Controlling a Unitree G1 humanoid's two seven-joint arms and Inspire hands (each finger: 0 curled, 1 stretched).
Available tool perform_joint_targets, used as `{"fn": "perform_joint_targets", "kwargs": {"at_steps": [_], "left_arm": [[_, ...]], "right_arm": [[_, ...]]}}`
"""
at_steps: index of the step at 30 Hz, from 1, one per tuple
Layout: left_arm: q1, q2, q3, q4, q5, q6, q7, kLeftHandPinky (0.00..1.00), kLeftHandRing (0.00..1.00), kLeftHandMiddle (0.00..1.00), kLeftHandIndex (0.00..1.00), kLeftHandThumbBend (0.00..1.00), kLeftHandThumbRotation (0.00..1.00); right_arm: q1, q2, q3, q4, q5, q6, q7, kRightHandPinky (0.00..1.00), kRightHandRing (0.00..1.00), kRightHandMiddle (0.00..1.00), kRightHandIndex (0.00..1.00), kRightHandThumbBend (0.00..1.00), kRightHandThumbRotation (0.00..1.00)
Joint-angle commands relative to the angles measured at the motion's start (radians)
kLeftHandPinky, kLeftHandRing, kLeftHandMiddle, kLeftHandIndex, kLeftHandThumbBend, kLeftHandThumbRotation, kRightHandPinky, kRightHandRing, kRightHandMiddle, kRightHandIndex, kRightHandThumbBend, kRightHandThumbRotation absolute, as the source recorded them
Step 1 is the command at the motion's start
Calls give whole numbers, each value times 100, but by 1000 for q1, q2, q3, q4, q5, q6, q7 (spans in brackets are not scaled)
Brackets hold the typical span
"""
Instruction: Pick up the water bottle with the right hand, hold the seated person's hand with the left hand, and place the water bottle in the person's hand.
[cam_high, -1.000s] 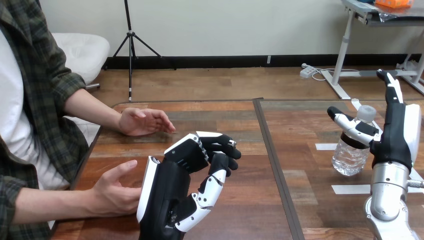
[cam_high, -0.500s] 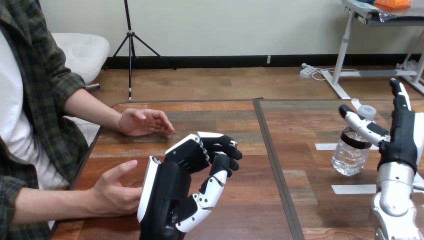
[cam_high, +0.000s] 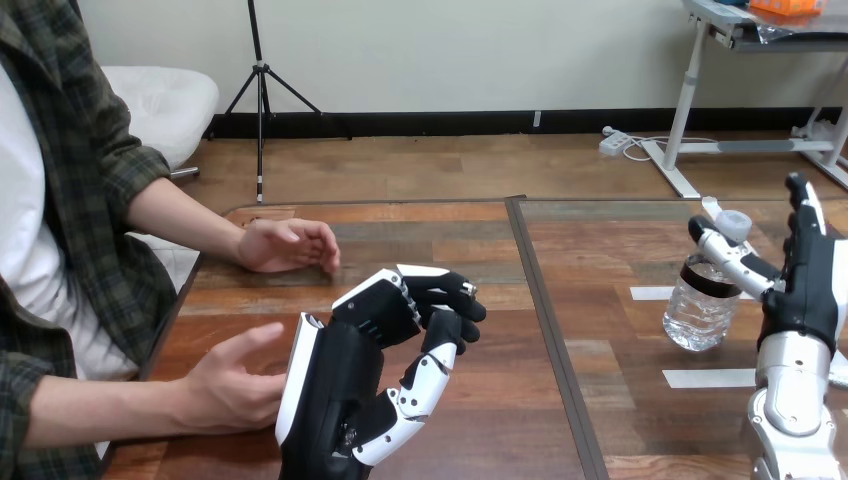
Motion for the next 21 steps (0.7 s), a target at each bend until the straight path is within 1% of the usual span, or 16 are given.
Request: {"fn": "perform_joint_targets", "kwargs": {"at_steps": [1,7,10,13,16,21], "left_arm": [[-11,-11,7,-33,5,-2,1,38,47,54,56,23,21],[-9,-9,5,-34,6,-3,-2,38,48,54,56,23,21],[-10,-7,-1,-34,-10,-2,-11,38,48,54,56,23,21],[-11,-7,-2,-34,-13,-1,-15,38,48,54,56,23,21],[-10,-6,-1,-33,-10,-4,-18,38,48,54,56,23,21],[-12,-7,-3,-29,-22,-7,-28,38,48,54,56,23,20]], "right_arm": [[-101,5,-5,10,8,2,5,100,100,98,94,63,10],[-107,6,-11,26,17,3,17,100,100,98,94,63,9],[-110,7,-11,28,20,11,25,100,100,98,93,63,9],[-112,5,-6,33,16,14,25,100,100,98,94,63,9],[-116,6,-8,38,23,20,31,100,100,98,94,63,8],[-117,3,1,45,15,25,30,100,100,98,93,64,8]]}}
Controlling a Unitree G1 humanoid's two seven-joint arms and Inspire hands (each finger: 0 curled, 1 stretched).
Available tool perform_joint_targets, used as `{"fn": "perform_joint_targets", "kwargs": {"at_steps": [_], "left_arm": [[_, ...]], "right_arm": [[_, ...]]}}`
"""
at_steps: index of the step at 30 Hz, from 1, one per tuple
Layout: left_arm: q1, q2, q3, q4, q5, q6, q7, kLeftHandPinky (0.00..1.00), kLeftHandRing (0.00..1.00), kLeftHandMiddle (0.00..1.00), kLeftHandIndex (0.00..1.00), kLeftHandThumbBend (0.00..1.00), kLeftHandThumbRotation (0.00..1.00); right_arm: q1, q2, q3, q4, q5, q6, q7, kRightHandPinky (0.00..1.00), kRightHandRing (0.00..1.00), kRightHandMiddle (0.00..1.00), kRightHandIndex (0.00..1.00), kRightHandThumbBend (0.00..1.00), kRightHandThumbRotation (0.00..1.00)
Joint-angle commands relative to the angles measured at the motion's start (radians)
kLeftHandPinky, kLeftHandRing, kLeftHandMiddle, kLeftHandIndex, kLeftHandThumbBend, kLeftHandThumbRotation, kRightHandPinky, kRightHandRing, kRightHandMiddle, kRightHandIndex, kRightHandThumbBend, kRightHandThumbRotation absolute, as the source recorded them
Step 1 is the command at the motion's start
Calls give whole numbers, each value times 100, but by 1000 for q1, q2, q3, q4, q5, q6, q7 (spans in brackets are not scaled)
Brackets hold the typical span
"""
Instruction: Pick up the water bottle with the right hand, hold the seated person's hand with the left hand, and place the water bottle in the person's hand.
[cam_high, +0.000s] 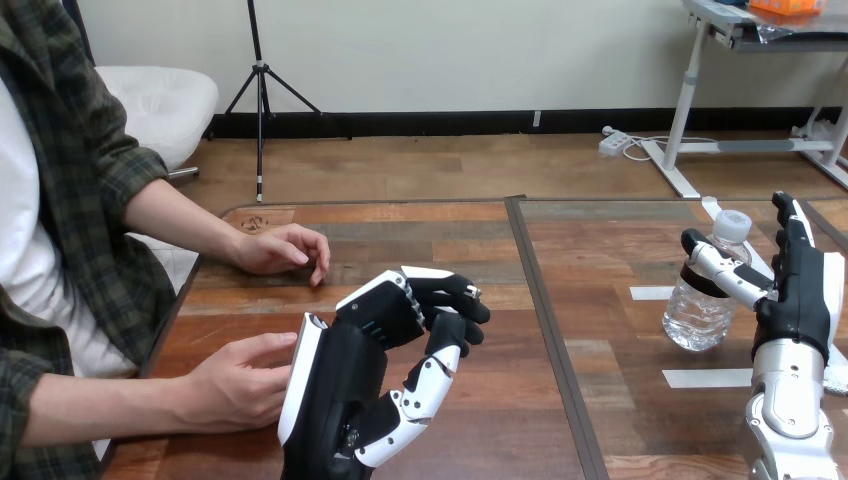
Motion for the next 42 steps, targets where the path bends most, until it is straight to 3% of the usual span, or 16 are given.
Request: {"fn": "perform_joint_targets", "kwargs": {"at_steps": [1,14,30,42], "left_arm": [[-12,-7,-2,-30,-14,-8,-8,38,48,54,56,23,20],[-7,-9,2,-35,-10,-2,-8,39,48,54,56,24,20],[-3,-9,2,-36,-4,-6,-5,39,49,55,57,23,20],[0,-8,2,-37,0,-7,-4,39,49,55,57,22,19]], "right_arm": [[-106,1,4,3,-6,3,1,100,100,98,94,64,8],[-118,-3,25,13,-28,35,0,100,100,99,93,67,11],[-130,-16,55,19,-84,77,-16,97,99,98,92,71,24],[-146,-22,67,31,-104,96,-11,93,96,97,93,69,18]]}}
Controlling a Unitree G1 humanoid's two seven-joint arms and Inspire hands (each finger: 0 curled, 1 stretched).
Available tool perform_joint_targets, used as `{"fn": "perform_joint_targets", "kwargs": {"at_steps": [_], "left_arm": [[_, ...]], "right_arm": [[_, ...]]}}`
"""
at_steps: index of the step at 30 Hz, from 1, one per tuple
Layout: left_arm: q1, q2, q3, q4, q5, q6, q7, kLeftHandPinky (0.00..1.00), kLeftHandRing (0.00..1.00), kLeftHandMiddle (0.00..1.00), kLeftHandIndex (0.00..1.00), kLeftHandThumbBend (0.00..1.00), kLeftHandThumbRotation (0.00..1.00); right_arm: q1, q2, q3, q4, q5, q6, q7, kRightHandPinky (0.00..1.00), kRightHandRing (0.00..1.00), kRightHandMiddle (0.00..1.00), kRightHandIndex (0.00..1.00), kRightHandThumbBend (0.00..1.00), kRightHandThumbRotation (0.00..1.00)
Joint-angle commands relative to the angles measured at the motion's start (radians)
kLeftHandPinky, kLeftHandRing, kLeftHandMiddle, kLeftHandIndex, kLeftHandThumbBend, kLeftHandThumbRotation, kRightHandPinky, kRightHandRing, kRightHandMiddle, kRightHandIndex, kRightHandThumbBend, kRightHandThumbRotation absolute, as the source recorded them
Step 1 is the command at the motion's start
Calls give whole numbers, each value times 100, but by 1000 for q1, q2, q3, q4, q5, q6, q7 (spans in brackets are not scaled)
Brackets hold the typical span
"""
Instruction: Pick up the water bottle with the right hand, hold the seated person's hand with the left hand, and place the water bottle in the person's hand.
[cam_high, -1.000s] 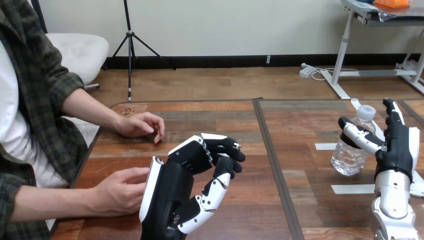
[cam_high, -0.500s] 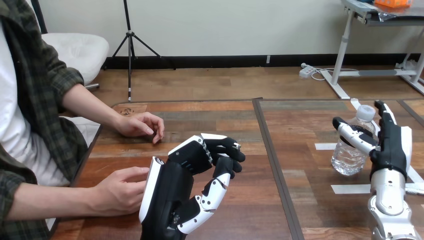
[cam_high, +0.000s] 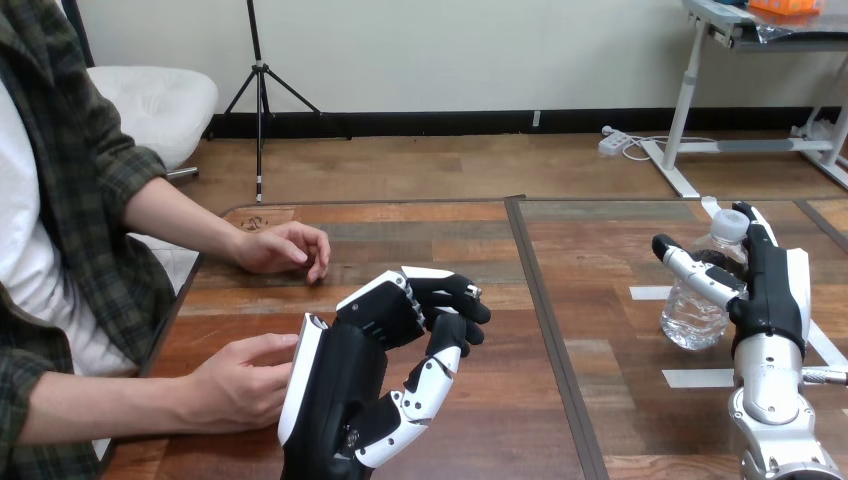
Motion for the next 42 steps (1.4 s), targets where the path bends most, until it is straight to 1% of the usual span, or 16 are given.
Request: {"fn": "perform_joint_targets", "kwargs": {"at_steps": [1,7,11,17,22,35,42], "left_arm": [[-2,-8,1,-37,0,-7,-1,39,49,55,57,22,19],[2,-10,2,-38,6,-5,2,39,49,54,57,22,19],[2,-10,-1,-35,1,-6,0,39,49,54,56,22,18],[5,-12,-4,-37,-7,-3,-2,39,48,54,56,23,18],[6,-14,-4,-38,-7,-3,-1,39,48,54,56,23,18],[7,-16,1,-34,0,-12,6,38,48,54,56,23,19],[10,-18,7,-35,13,-14,15,39,48,54,56,23,20]], "right_arm": [[-107,-17,7,-4,-5,0,2,92,96,97,92,69,16],[-117,-15,2,7,3,8,16,93,96,98,93,70,12],[-123,-17,9,15,-8,11,10,93,97,98,93,71,10],[-129,-21,27,18,-33,19,-1,91,95,97,92,72,12],[-135,-23,36,21,-47,27,-7,88,94,96,92,71,9],[-153,-24,41,57,-50,39,-1,88,93,95,93,70,1],[-159,-22,47,62,-56,59,-13,84,91,94,93,71,0]]}}
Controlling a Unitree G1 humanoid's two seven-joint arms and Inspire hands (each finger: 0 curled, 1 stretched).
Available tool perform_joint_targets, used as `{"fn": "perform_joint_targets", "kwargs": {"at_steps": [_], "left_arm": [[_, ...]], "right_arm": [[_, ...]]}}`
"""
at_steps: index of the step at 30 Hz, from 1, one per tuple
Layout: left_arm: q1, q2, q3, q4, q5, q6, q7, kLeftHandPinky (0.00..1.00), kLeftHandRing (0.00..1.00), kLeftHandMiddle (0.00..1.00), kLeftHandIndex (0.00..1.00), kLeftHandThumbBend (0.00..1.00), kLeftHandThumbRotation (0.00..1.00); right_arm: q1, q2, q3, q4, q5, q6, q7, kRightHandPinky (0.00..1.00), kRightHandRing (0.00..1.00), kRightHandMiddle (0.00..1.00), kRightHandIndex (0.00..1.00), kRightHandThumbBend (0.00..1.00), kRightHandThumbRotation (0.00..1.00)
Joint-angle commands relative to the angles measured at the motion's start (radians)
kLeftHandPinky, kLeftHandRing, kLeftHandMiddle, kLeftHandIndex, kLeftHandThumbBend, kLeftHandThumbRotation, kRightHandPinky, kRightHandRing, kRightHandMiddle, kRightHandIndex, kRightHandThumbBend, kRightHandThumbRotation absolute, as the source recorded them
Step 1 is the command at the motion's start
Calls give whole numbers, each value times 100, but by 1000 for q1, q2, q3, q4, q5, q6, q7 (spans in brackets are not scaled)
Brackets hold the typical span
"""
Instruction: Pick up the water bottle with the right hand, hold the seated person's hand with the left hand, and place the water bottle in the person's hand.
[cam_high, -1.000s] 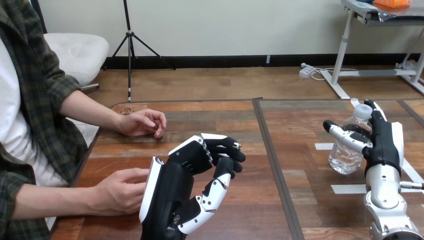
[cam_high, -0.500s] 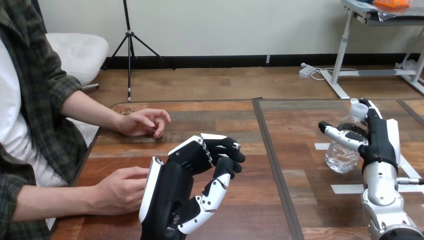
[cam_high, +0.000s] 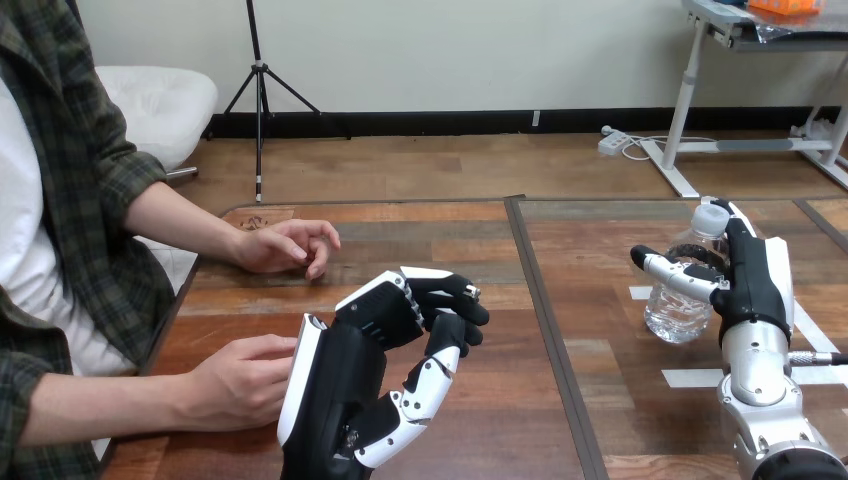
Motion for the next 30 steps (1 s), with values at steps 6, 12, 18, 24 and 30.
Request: {"fn": "perform_joint_targets", "kwargs": {"at_steps": [6,12,18,24,30], "left_arm": [[7,-15,5,-35,8,-14,11,39,48,54,56,22,21],[7,-12,-1,-37,-9,-10,5,39,48,54,56,22,22],[8,-11,-1,-39,-15,-6,2,38,48,53,56,22,23],[7,-11,5,-35,-6,-14,7,38,48,53,56,22,23],[9,-13,10,-36,3,-16,14,39,48,53,56,22,24]], "right_arm": [[-97,-18,14,15,-18,11,-26,81,89,92,92,71,0],[-99,-15,16,25,-19,7,-36,80,88,91,90,71,0],[-99,-11,15,32,-18,3,-53,79,87,90,88,71,0],[-98,-5,11,36,-15,-9,-73,77,83,86,85,72,0],[-98,6,-10,38,9,-32,-88,69,74,78,79,73,0]]}}
